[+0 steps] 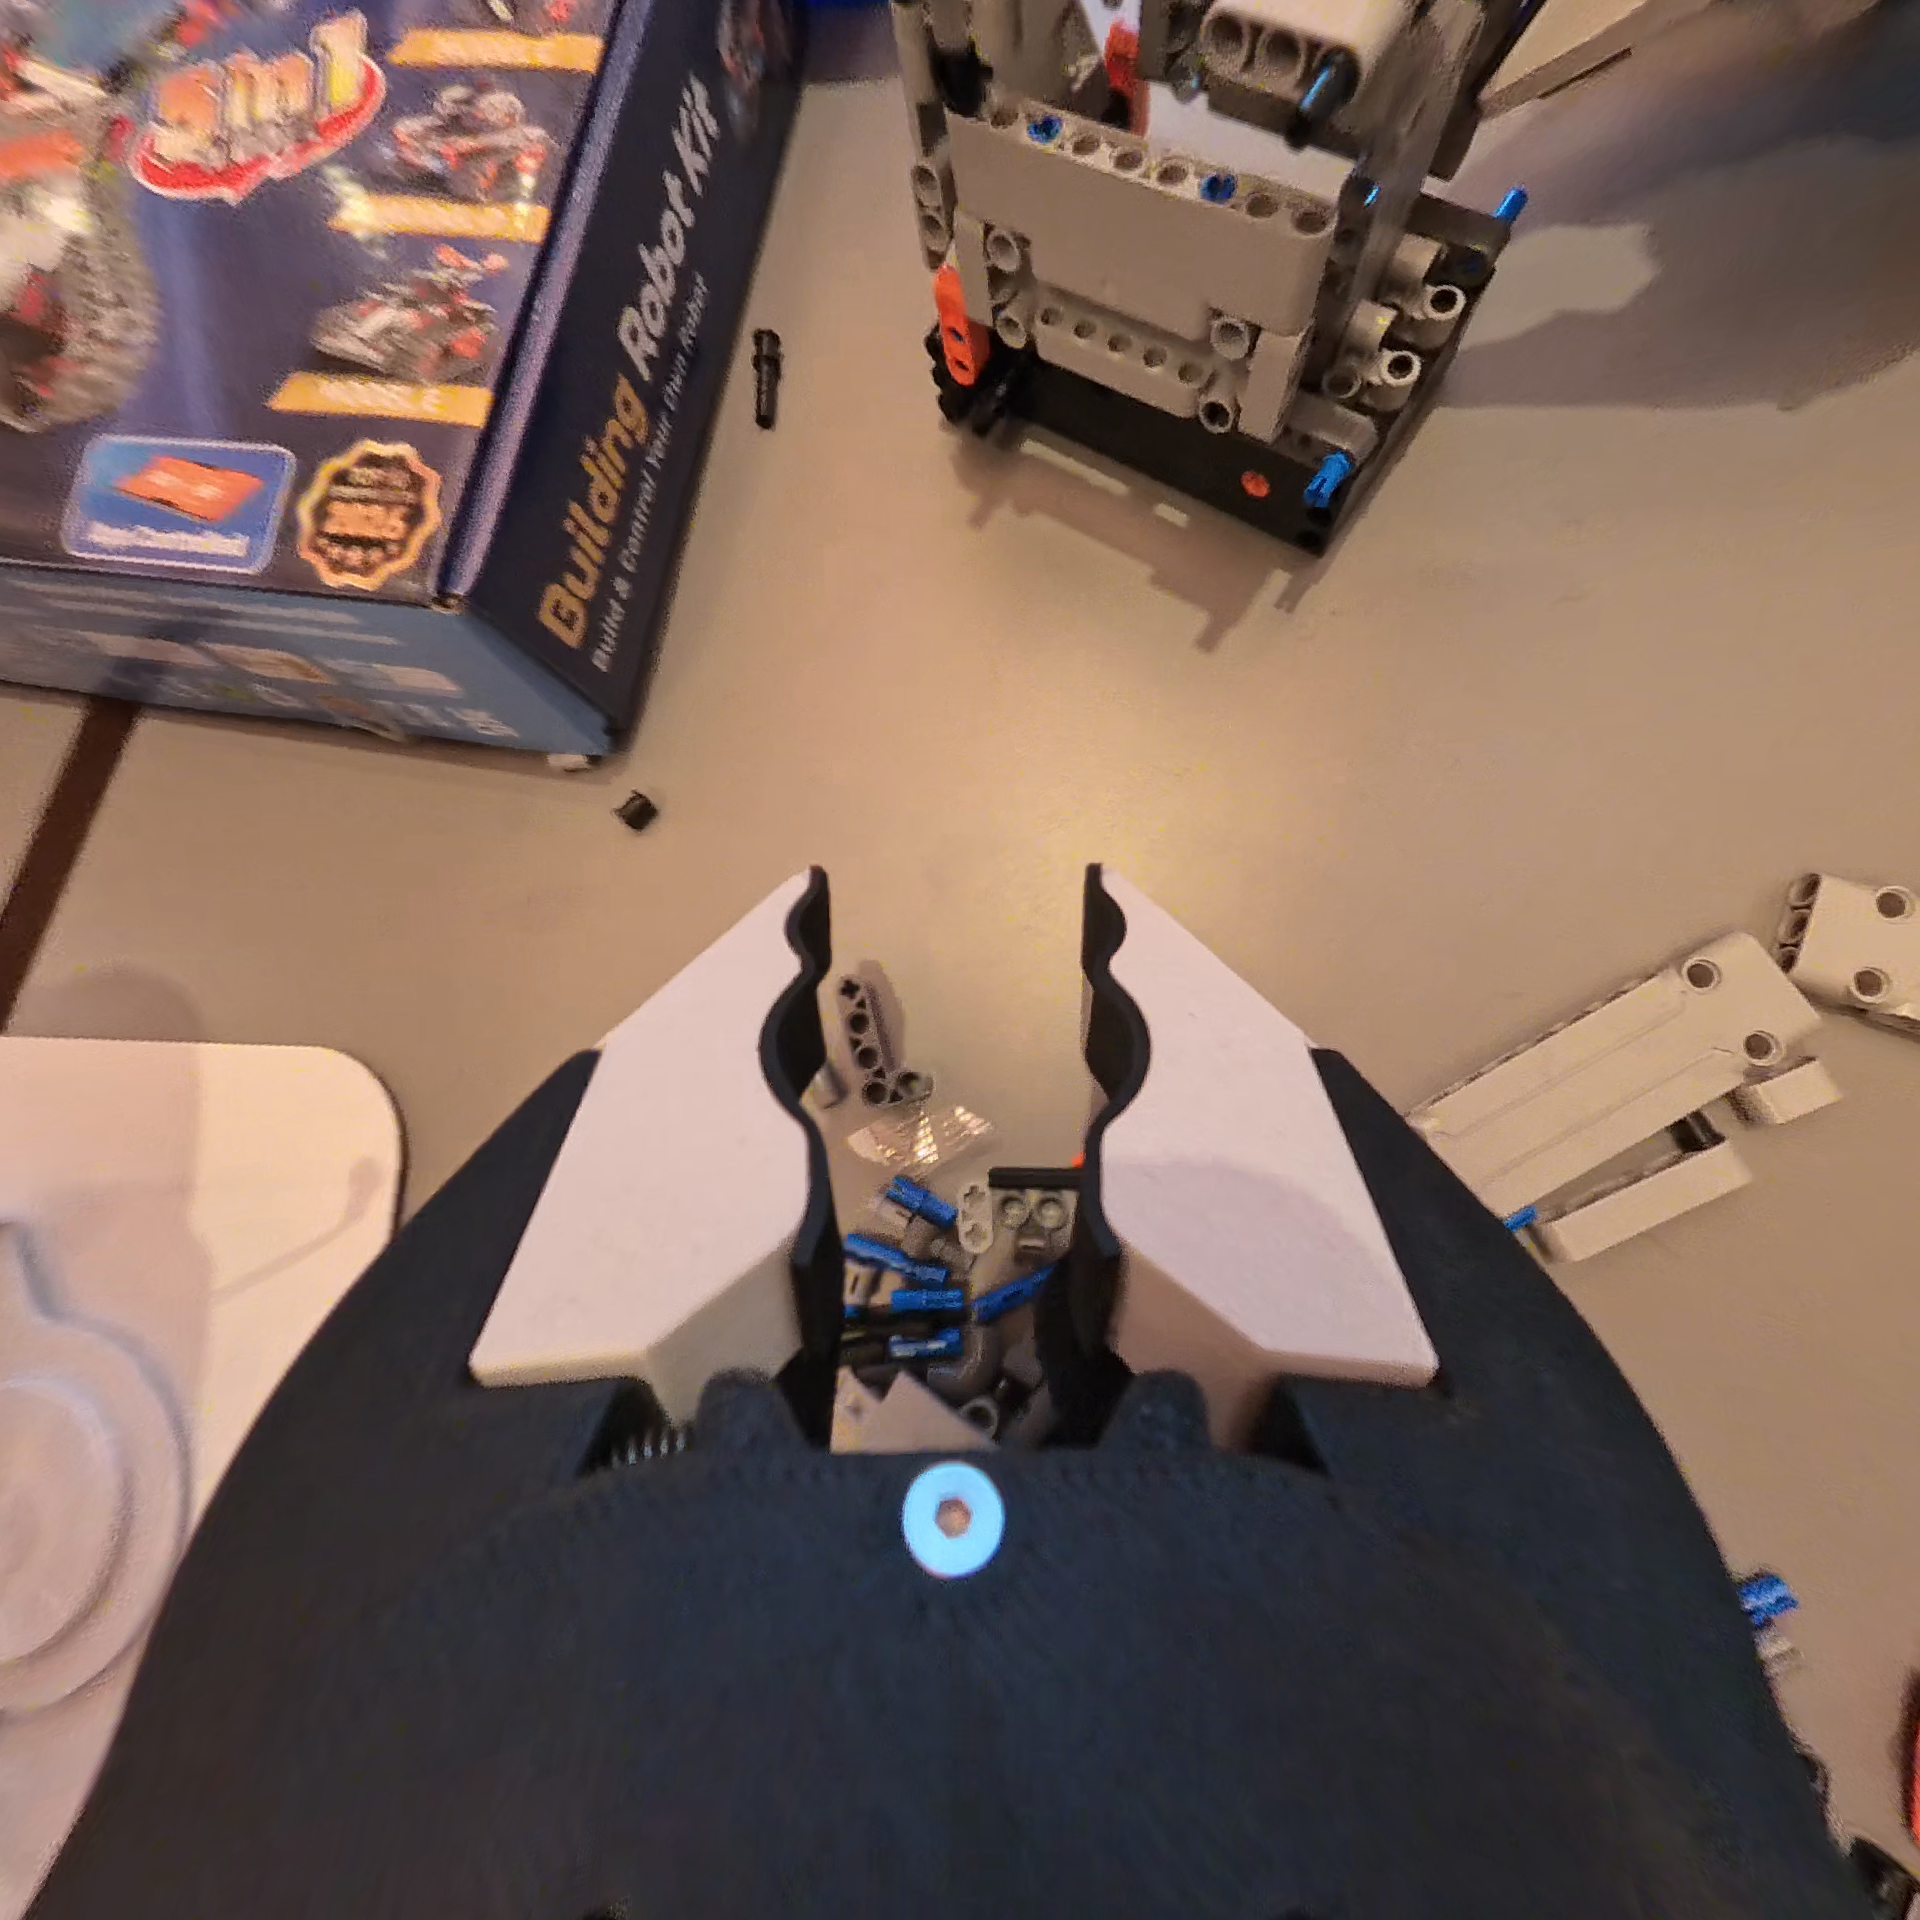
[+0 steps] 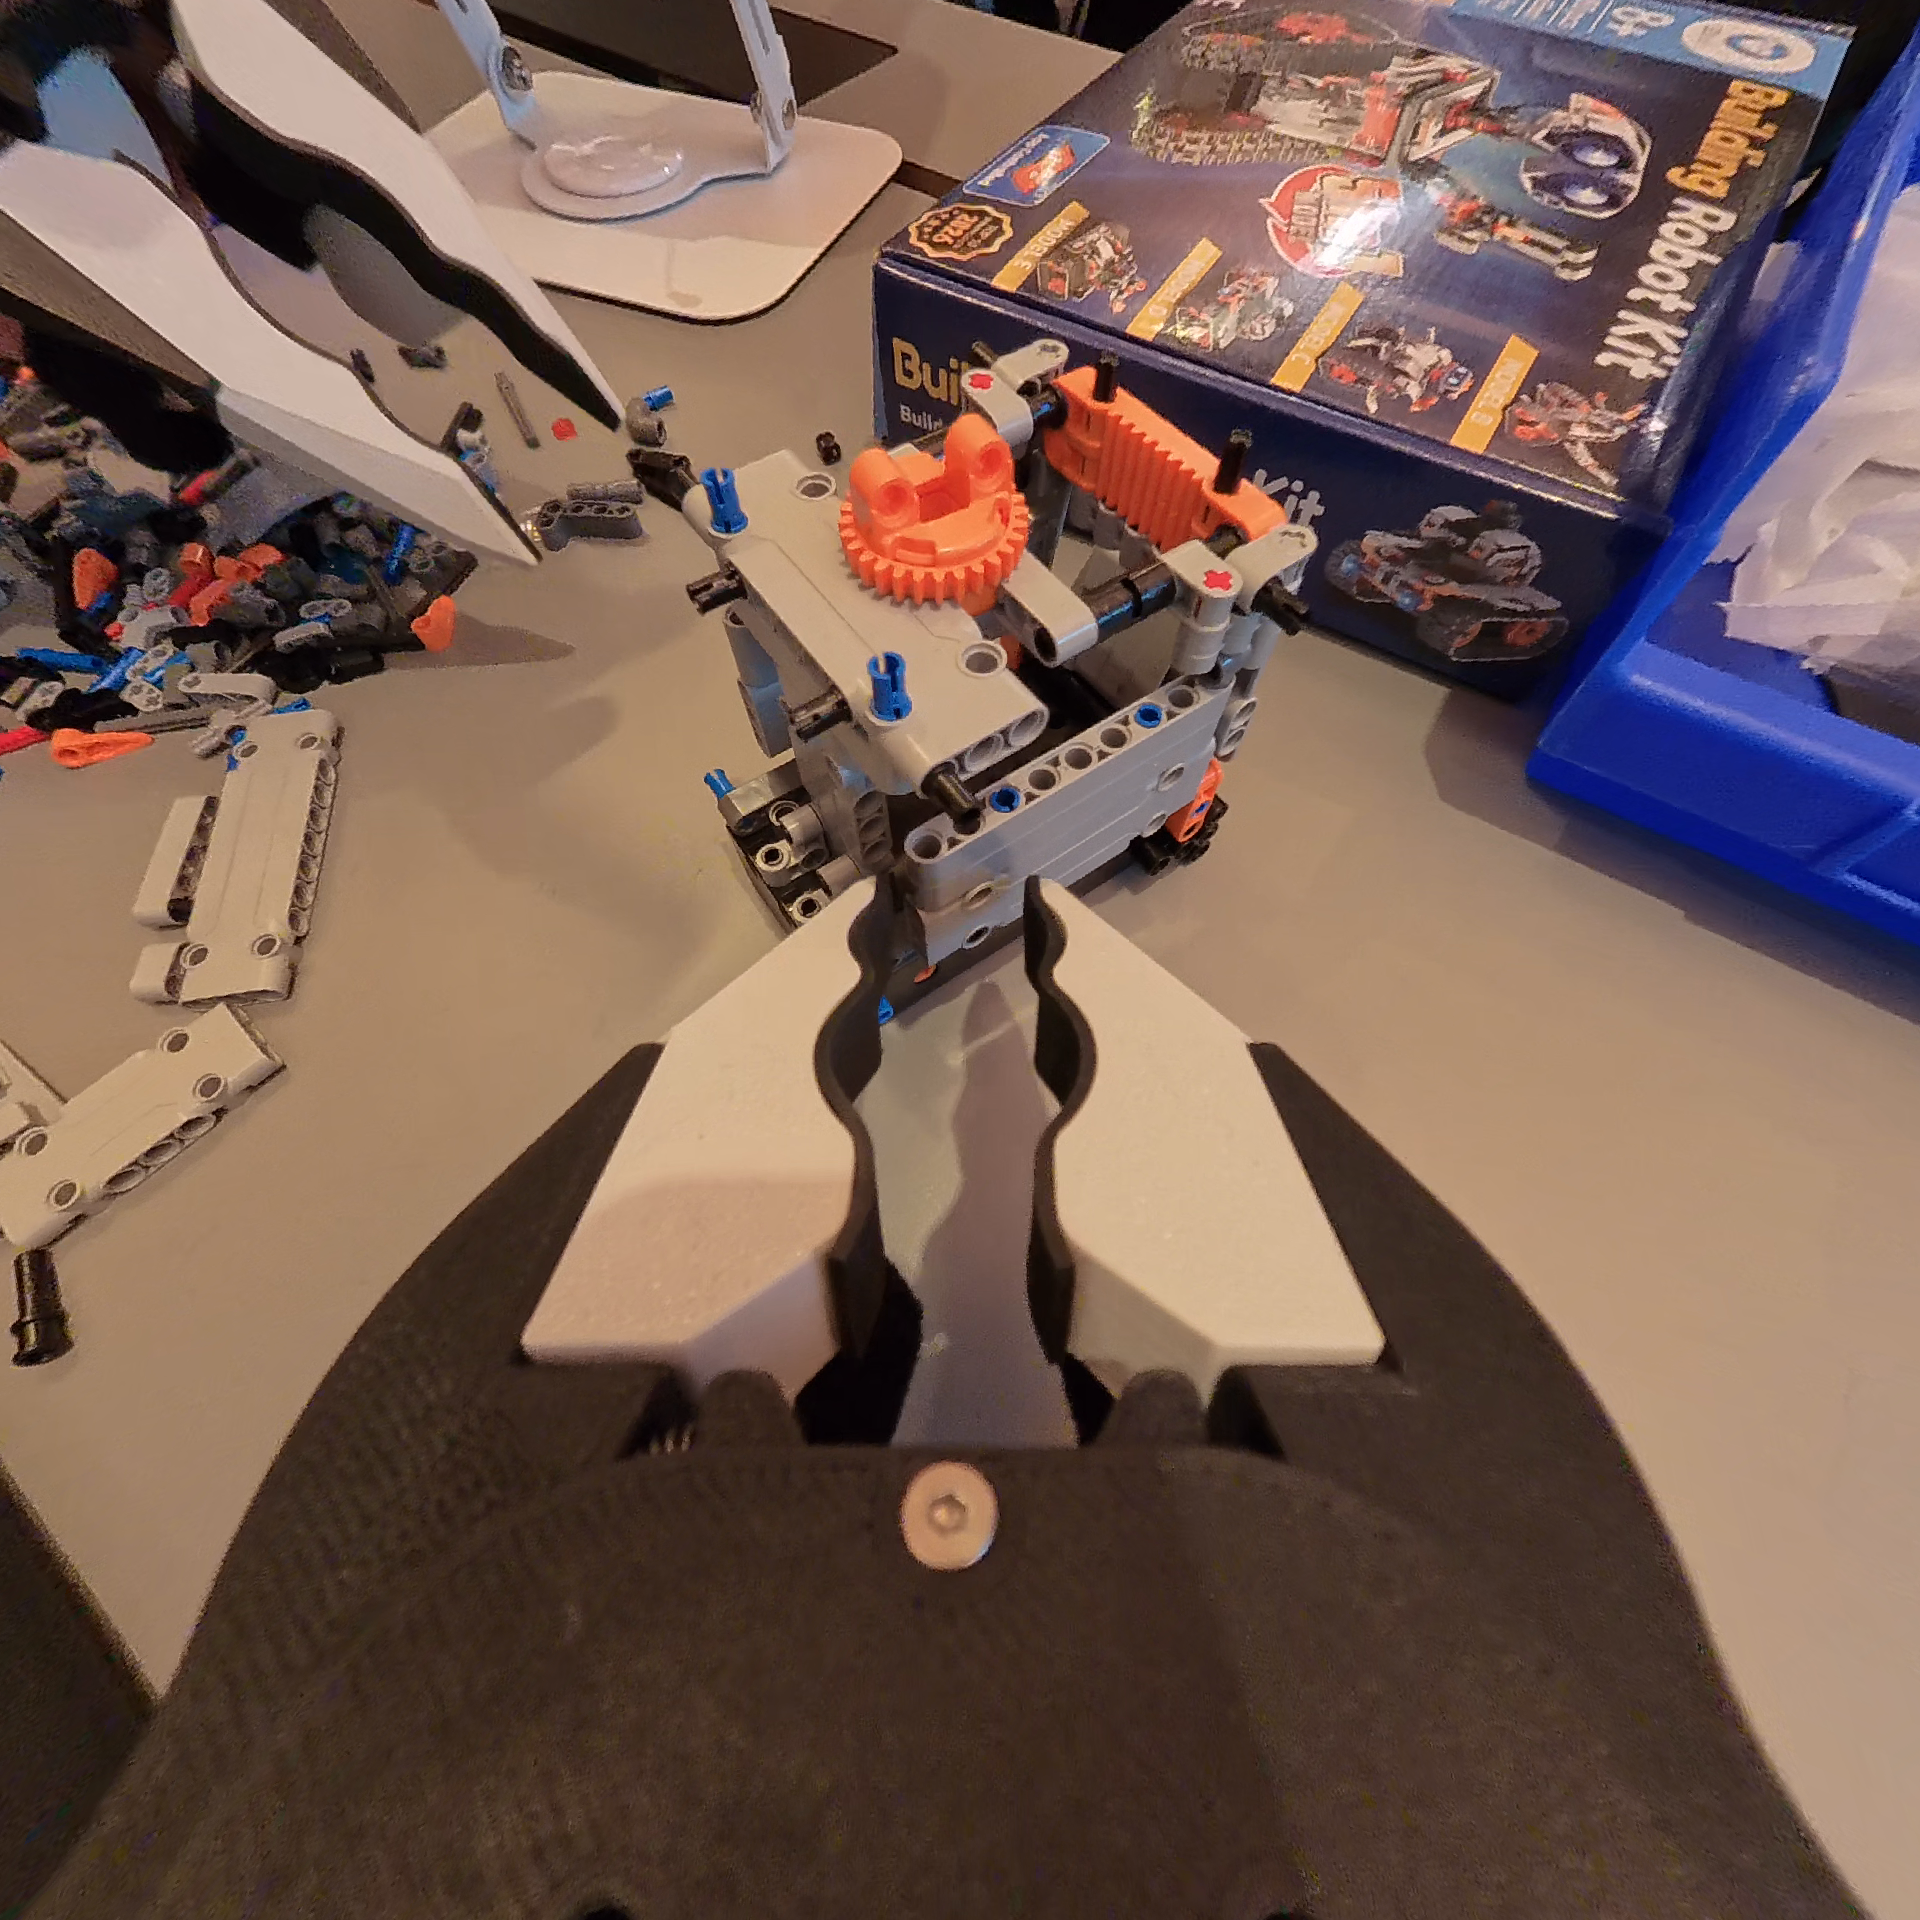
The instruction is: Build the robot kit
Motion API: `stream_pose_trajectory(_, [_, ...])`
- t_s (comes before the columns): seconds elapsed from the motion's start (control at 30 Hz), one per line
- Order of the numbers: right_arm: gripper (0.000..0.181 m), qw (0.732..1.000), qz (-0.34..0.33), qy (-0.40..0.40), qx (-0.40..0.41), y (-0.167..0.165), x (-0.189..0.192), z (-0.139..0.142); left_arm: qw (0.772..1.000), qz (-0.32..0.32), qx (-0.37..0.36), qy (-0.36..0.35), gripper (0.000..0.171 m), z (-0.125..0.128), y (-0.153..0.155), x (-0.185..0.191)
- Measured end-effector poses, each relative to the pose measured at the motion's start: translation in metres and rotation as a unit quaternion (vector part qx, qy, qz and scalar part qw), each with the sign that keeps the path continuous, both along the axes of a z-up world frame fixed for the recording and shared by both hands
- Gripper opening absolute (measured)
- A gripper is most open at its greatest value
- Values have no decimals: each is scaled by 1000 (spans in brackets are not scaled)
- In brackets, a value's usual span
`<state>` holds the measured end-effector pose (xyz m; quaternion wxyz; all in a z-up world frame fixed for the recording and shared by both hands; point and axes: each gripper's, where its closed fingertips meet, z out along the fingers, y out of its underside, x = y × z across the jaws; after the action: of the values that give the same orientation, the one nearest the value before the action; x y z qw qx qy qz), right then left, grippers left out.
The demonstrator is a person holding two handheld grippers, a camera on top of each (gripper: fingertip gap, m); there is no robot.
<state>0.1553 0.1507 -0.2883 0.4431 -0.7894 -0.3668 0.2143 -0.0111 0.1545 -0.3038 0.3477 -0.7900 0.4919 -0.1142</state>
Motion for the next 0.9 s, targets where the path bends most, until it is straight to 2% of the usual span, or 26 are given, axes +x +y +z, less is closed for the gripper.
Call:
stream_pose_trajectory(0.2, [27, 999, -34, -1, 41, 1, 12, 18, 999, 10, 44, 12, 46, 26, -5, -9])
stream_pose_trajectory(0.33, [31, 995, -44, -10, 84, -10, 18, 37, 998, 20, 63, 9, 46, 36, -16, -19])
stream_pose_trajectory(0.47, [30, 981, -48, -33, 185, -28, 12, 78, 997, 33, 70, -3, 47, 41, -26, -31])
stream_pose_trajectory(0.57, [30, 965, -2, -31, 259, -46, -30, 119, 997, 42, 68, -16, 46, 42, -29, -36])
stream_pose_trajectory(0.7, [36, 957, 94, -11, 273, -56, -110, 149, 995, 66, 76, -22, 48, 43, -21, -43])
stream_pose_trajectory(0.8, [43, 959, 142, 6, 244, -49, -162, 150, 992, 92, 86, -26, 52, 42, -11, -51])
stream_pose_trajectory(0.9, [49, 962, 160, -9, 222, -31, -195, 126, 987, 121, 105, 0, 55, 37, 0, -66])
